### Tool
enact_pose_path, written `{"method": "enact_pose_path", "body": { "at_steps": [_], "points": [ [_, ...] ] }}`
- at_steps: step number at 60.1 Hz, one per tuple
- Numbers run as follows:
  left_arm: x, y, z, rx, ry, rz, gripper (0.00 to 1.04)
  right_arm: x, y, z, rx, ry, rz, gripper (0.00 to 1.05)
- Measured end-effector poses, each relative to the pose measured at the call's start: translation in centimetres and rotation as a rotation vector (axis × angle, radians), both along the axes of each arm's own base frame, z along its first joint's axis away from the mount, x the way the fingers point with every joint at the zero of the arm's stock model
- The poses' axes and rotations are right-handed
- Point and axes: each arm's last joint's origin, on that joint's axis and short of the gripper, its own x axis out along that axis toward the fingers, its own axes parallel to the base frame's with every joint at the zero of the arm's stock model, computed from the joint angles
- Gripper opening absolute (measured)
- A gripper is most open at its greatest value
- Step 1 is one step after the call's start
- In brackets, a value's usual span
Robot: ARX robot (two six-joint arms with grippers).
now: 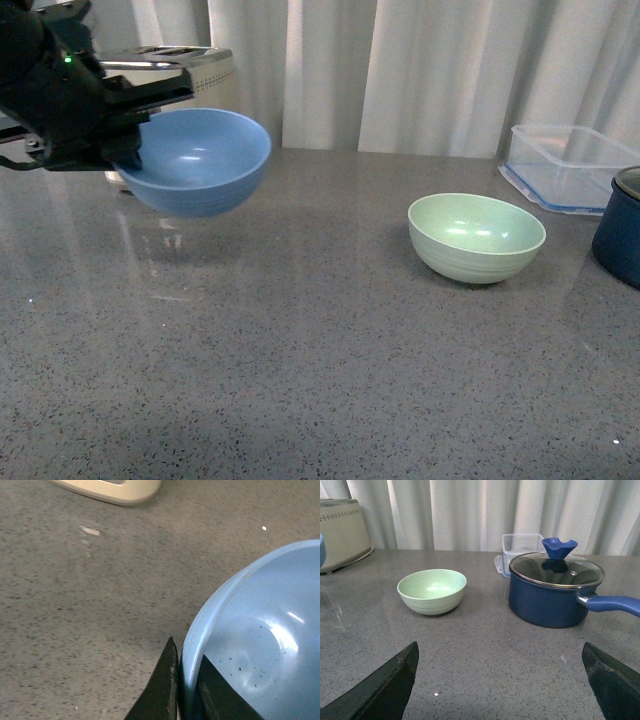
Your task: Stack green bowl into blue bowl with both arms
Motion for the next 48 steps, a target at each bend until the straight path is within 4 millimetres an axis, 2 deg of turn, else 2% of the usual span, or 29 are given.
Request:
{"method": "enact_pose_path", "body": {
  "at_steps": [13, 23, 35, 48],
  "points": [
    [0.9, -3.4, -0.6, -0.013, 0.006, -0.072, 0.04, 0.0, 0.0, 0.0, 0.000, 0.000, 0.000, 0.95],
    [2.1, -5.7, -2.8, -0.062, 0.063, -0.104, 0.04, 0.0, 0.0, 0.0, 0.000, 0.000, 0.000, 0.95],
    [3.4, -6.8, -5.0, -0.083, 0.116, -0.101, 0.04, 0.0, 0.0, 0.0, 0.000, 0.000, 0.000, 0.95],
    [4.4, -7.6, -6.0, -0.091, 0.135, -0.100, 0.04, 0.0, 0.0, 0.0, 0.000, 0.000, 0.000, 0.95]
  ]
}}
